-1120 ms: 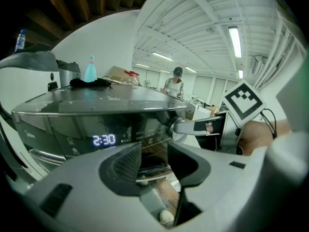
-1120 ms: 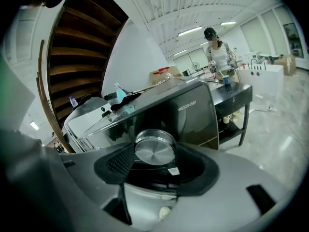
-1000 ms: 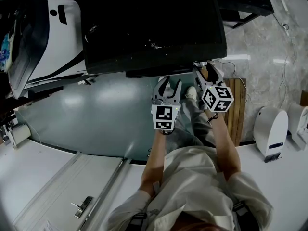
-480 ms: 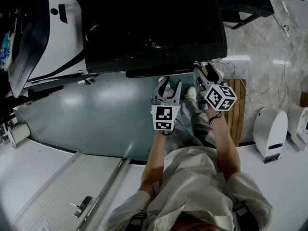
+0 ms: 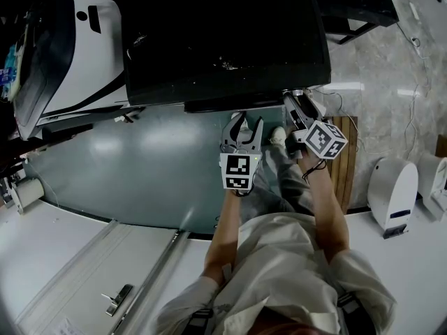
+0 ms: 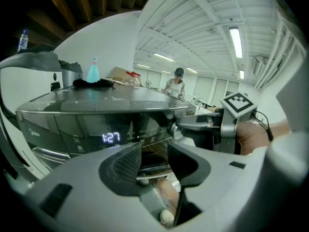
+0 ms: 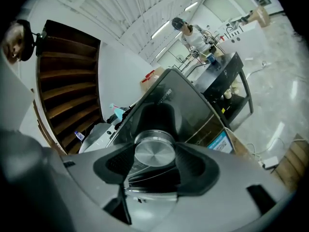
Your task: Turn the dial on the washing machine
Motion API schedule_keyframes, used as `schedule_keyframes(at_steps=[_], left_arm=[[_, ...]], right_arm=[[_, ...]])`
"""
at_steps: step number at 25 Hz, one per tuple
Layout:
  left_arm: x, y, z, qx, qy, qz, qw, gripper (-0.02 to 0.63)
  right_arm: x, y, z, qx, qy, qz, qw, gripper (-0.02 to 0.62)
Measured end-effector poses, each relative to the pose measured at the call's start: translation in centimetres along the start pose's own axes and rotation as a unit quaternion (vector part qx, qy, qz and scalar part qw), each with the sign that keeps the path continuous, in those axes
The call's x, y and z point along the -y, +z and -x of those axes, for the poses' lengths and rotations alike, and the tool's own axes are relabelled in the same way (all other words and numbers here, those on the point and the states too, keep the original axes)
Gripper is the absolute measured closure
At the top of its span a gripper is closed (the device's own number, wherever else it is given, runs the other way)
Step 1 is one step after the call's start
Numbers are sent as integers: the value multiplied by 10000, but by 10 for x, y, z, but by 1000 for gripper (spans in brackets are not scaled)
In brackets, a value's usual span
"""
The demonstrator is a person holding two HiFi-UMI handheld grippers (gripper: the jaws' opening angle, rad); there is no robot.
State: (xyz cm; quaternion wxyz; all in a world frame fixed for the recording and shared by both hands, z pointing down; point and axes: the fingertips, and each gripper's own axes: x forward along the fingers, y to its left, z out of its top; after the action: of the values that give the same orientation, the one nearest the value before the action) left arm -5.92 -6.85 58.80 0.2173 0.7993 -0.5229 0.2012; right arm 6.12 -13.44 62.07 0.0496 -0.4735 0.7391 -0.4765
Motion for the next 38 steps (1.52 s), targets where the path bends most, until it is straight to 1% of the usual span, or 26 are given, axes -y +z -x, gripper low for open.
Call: schedule_keyframes(at_steps=[5,7,9,15,17,19,23,26,28,31,38], left_arm=[[0,1,1,9,7,-8,10000,443],[0,2,1,12,9,-14,10000,443],[0,2,1,16,6,-18,10000,443],[0,5,3,50,32,-20,10000,443],[-2,8,5,71,46,-36,10000,443],[-2,12,8,92,51,-54,9999,443],[-4,22,15,121,61,-120,9998,443],[-4,31,22,149,59,-199,9997,443],[-4,36,27,153,57,-268,9995,443],[-1,44,35,127,51,-367,9992,443],[14,57,51,28,-19,-542,9985,443]], right_arm=[[2,0,-1,63,95,-314,9994,325],[3,0,-1,75,102,-368,9992,324],[3,-1,-1,52,71,-318,9995,321],[0,-9,5,-165,-140,268,9994,321],[-1,-9,12,-198,-257,532,9981,351],[-5,-8,20,-261,-312,850,9956,360],[-22,0,35,-378,-285,1574,9864,360],[-37,5,46,-466,-269,2169,9747,363],[-45,7,52,-520,-272,2478,9670,364],[-53,13,62,-528,-298,2702,9609,367],[-70,18,84,-571,-268,2768,9589,373]])
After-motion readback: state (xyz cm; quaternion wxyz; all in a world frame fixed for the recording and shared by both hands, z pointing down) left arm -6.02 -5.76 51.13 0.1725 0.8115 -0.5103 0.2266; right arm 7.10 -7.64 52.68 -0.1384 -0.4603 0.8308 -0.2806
